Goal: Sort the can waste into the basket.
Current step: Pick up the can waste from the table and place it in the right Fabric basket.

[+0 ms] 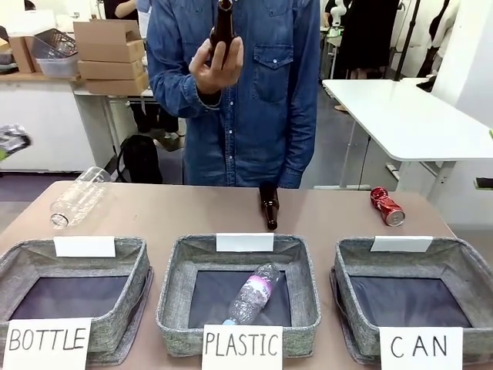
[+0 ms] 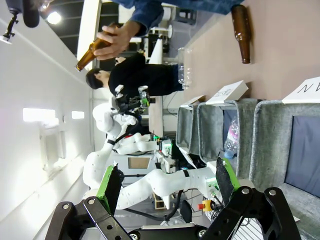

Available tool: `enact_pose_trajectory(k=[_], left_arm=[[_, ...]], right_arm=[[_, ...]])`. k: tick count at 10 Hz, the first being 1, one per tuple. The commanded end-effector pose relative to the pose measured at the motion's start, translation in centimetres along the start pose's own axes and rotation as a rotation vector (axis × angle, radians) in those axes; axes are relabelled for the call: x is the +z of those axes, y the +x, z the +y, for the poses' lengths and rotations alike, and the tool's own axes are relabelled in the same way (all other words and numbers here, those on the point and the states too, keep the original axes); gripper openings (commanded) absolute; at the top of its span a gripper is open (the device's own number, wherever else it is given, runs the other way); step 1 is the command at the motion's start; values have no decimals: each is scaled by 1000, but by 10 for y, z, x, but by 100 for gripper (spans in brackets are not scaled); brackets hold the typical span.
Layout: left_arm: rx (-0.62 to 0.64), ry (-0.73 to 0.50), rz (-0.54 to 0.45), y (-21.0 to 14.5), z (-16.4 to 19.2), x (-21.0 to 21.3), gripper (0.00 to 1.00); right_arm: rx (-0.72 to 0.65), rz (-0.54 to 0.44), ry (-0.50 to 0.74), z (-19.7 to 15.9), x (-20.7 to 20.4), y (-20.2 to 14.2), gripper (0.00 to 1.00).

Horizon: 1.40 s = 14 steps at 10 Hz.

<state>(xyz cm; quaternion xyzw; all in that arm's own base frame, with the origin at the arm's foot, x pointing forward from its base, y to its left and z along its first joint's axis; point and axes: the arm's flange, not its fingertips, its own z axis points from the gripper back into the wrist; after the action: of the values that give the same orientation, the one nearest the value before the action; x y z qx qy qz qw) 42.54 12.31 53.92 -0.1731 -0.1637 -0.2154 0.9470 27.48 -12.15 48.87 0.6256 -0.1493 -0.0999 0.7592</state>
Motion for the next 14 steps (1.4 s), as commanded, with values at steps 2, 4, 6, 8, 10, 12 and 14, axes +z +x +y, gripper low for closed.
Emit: enact_pose_trajectory(k=[2, 4, 6, 8, 10, 12, 14], left_arm=[[0, 0, 0, 0, 0, 0, 39], [-69, -147, 71, 6, 18, 46, 39], [-125, -171, 7, -41, 20, 115, 39], [-158, -180, -90, -99, 18, 164, 39], [-153, -221, -138, -133, 26, 176, 39], [-177, -238, -122, -141, 26, 171, 39], [-184, -235, -108, -137, 24, 169, 39]], right_arm=[[28, -7, 23, 2, -1, 3, 100], [28, -7, 23, 2, -1, 3, 100], [28, -7, 23, 2, -1, 3, 100], [28, -7, 23, 2, -1, 3, 100], [28, -7, 23, 2, -1, 3, 100], [28, -7, 23, 2, -1, 3, 100], [28, -7, 23, 2, -1, 3, 100]])
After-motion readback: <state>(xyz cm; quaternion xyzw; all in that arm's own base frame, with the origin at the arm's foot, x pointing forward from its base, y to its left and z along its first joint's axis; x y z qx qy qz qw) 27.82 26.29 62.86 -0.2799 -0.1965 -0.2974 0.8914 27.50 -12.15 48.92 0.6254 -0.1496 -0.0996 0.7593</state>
